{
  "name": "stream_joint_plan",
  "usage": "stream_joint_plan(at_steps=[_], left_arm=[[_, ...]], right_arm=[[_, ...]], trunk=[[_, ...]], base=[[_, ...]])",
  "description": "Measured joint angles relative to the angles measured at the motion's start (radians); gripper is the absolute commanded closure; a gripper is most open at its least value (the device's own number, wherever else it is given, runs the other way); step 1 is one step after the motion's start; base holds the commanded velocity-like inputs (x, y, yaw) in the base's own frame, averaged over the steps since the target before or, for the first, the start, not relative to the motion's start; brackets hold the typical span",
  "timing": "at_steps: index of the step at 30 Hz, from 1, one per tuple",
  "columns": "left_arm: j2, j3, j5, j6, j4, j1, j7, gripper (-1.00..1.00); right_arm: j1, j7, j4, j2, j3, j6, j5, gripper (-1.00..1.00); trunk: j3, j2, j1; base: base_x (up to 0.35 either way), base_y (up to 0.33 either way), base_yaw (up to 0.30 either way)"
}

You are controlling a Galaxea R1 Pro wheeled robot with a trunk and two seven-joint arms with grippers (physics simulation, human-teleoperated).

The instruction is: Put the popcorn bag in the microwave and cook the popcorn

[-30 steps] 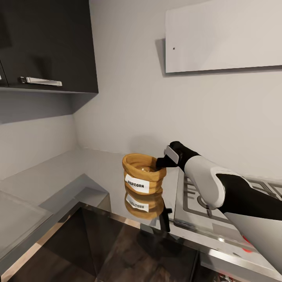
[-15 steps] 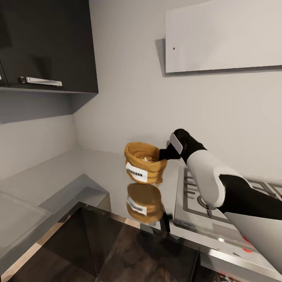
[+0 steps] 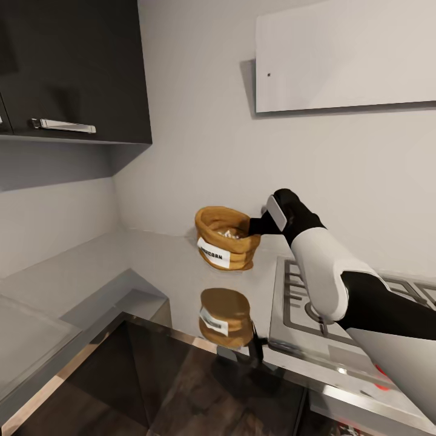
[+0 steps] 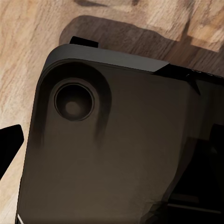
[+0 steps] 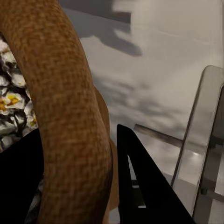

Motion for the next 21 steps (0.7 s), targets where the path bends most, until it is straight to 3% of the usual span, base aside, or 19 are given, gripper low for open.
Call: stream_joint_plan(at_steps=[4, 21], left_arm=[[0.000, 0.000, 0.000, 0.000, 0.000, 0.000, 0.000, -1.00], [-0.002, 0.000, -0.001, 0.000, 0.000, 0.000, 0.006, -1.00]], right_arm=[[0.000, -0.001, 0.000, 0.000, 0.001, 0.000, 0.001, 1.00], [0.000, -0.001, -0.001, 0.000, 0.013, 0.000, 0.012, 1.00]], trunk=[[0.000, 0.000, 0.000], [0.000, 0.000, 0.001]], base=[[-0.066, 0.000, 0.000], [-0.339, 0.000, 0.000]])
